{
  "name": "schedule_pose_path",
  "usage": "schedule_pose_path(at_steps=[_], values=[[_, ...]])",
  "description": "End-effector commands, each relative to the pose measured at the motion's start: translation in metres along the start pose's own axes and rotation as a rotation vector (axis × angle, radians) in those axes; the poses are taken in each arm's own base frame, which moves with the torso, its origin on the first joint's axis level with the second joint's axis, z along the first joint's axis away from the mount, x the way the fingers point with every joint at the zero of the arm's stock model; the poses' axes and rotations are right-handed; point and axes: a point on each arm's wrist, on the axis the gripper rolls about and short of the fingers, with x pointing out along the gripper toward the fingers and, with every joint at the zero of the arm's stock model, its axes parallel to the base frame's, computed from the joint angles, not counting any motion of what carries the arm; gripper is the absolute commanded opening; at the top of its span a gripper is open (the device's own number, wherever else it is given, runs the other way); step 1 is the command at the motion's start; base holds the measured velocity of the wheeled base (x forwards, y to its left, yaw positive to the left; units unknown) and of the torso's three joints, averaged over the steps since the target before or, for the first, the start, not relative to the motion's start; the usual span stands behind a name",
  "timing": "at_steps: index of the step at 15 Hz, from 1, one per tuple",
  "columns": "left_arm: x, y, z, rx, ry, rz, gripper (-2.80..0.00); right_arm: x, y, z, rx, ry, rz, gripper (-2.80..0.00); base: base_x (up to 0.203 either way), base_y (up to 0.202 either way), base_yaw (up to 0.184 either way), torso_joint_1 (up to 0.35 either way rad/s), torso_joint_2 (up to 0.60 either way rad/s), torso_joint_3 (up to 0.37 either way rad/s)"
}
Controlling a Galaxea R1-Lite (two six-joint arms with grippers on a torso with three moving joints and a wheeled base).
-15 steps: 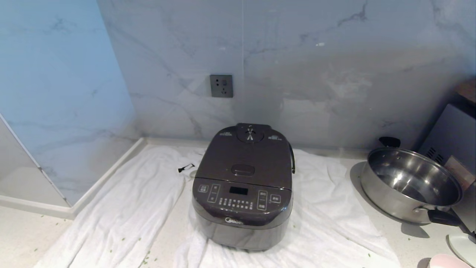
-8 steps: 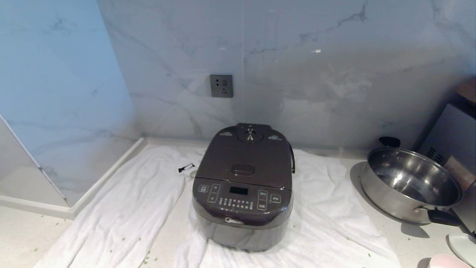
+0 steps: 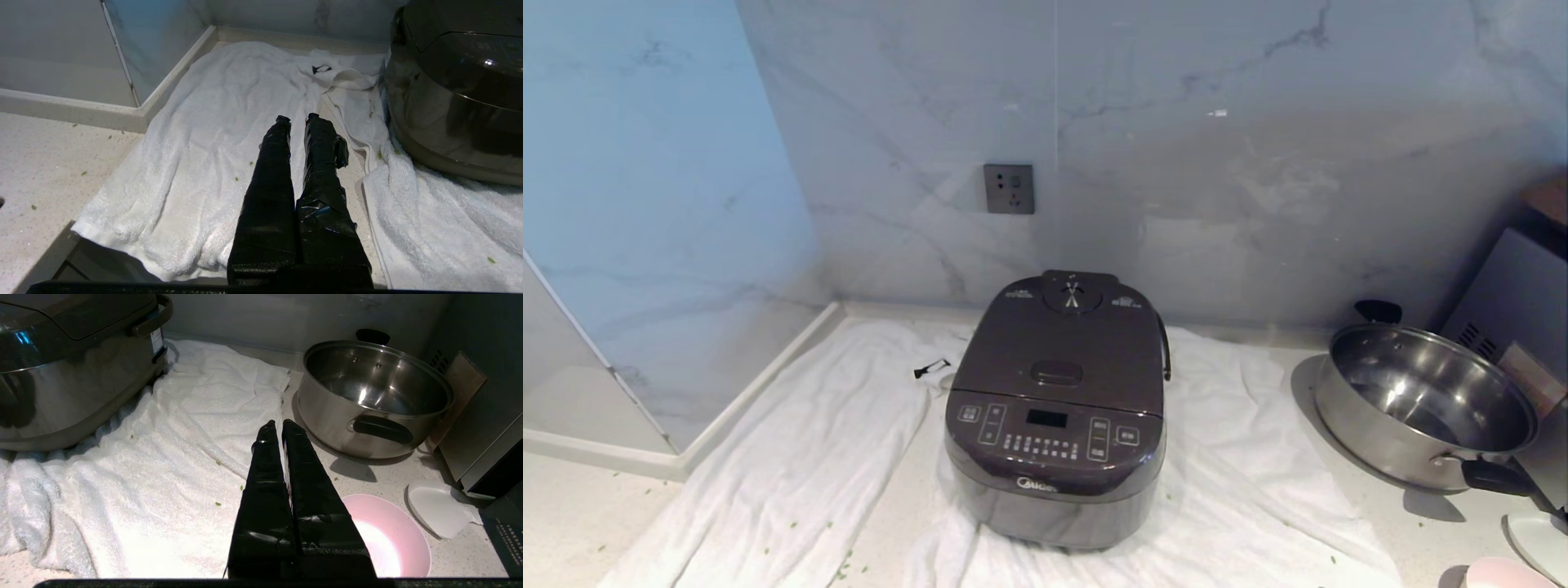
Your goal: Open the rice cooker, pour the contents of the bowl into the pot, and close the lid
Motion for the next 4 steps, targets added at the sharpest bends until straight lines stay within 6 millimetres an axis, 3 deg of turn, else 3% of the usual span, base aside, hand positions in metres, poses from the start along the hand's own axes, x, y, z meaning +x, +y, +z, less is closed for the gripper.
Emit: schedule_pose_path(at_steps=[1, 4], values=[[0.0001, 0.0000, 0.0001, -0.001, 0.001, 0.001, -2.80, 0.0000, 0.0000, 0.0003, 0.006, -0.001, 0.001, -2.80, 0.000, 0.000, 0.000, 0.000, 0.00, 0.000], [0.0001, 0.0000, 0.0001, -0.001, 0.001, 0.001, -2.80, -0.0002, 0.0000, 0.0006, 0.032, 0.000, 0.004, -2.80, 0.000, 0.000, 0.000, 0.000, 0.00, 0.000]])
